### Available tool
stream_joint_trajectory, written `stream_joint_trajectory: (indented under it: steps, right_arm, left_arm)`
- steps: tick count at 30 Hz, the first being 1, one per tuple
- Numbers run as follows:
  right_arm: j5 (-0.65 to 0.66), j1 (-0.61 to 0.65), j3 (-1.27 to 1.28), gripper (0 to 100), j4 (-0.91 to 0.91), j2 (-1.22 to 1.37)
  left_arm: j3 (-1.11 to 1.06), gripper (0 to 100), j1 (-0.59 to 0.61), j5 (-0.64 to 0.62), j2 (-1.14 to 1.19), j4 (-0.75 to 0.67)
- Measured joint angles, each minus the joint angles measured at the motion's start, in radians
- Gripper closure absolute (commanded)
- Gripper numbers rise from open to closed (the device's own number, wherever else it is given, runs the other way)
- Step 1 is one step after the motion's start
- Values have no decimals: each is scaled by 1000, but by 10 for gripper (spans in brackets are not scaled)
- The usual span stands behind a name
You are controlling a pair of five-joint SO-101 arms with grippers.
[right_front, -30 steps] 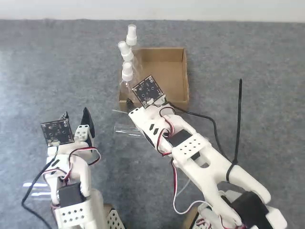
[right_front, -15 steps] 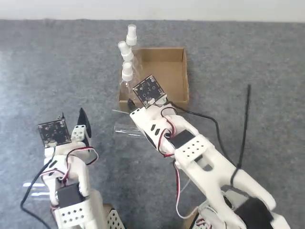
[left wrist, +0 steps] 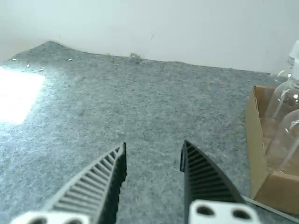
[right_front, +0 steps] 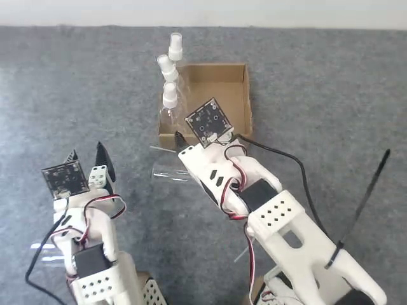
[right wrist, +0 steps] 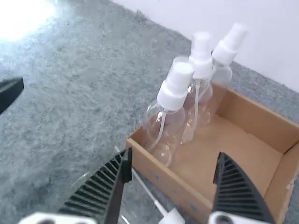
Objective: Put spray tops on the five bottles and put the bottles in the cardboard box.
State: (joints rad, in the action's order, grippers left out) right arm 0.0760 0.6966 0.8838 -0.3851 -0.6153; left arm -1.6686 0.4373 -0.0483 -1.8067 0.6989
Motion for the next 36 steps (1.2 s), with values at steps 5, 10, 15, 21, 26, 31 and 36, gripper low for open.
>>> stream_joint_trajectory:
  steps: [5,10,15,21,26,31,36]
  right_arm:
    - [0,0,-95,757,-186,-5]
    - [0,0,-160,757,-304,-5]
    - [80,68,-169,757,-376,-5]
    - [101,161,-169,757,-417,-5]
    - [104,184,-169,756,-417,0]
    - [107,201,-226,753,-417,141]
    - [137,199,-269,753,-417,298]
  left_arm:
    - [0,819,0,0,0,0]
    - [0,819,21,0,0,0]
    - [0,819,46,0,0,-34]
    - [0,819,94,-28,0,-34]
    - [0,819,118,-63,0,-34]
    - [0,819,123,-64,0,-34]
    - [0,819,120,-64,0,-34]
